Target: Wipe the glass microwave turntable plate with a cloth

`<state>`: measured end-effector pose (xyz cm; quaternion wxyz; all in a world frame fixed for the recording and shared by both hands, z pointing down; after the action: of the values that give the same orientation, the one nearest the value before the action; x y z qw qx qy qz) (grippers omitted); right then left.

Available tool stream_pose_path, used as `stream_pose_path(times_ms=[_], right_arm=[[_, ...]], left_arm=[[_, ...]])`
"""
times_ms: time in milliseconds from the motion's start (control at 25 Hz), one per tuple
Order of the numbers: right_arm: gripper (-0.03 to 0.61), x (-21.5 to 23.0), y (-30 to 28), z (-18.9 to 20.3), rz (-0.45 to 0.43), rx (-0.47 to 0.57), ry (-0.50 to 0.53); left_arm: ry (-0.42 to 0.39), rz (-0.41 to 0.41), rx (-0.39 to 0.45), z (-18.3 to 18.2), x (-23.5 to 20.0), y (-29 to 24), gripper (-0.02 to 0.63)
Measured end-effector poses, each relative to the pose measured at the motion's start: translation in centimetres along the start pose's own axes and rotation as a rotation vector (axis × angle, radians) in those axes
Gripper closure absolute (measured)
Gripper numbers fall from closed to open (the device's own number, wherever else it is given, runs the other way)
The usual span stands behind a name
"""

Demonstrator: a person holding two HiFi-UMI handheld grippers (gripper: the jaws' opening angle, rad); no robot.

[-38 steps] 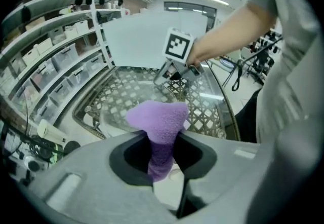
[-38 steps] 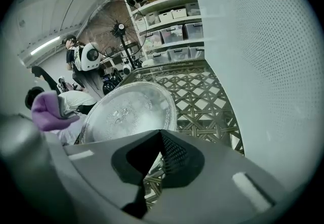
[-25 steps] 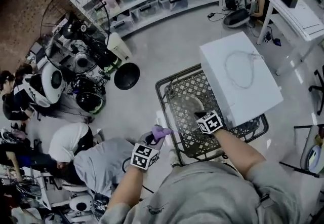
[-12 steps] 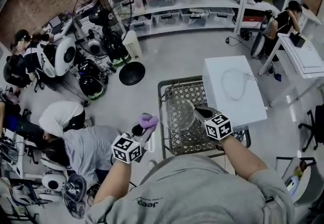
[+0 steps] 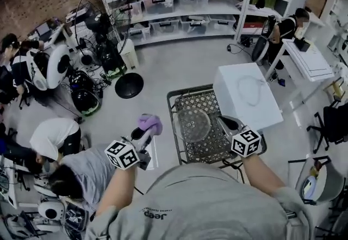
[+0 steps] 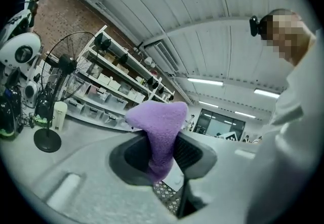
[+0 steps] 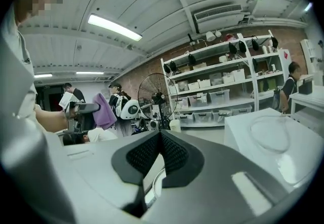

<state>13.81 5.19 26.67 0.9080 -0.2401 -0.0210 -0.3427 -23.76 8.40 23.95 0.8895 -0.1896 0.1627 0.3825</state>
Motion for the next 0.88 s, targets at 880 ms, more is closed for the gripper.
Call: stream_pose_path(times_ms=[880], right_arm=[[0.574,-0.4,2.3,-1.8,-0.038,-0.006,0.076]], left_arm=[[0.025,-0.003,0.019,1.4,1.8,-0.1,0.512]])
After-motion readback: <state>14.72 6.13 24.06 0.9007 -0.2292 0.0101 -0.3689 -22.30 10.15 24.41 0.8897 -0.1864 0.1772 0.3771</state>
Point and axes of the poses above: the fingertips, and each gripper's own axes: y backward along the fingers, x to its right, z out of its underside, the point moved 9 cm from there along y, backward along the fingers, and after that the axes turned 11 degrees about -x, right-handed, at the moved point
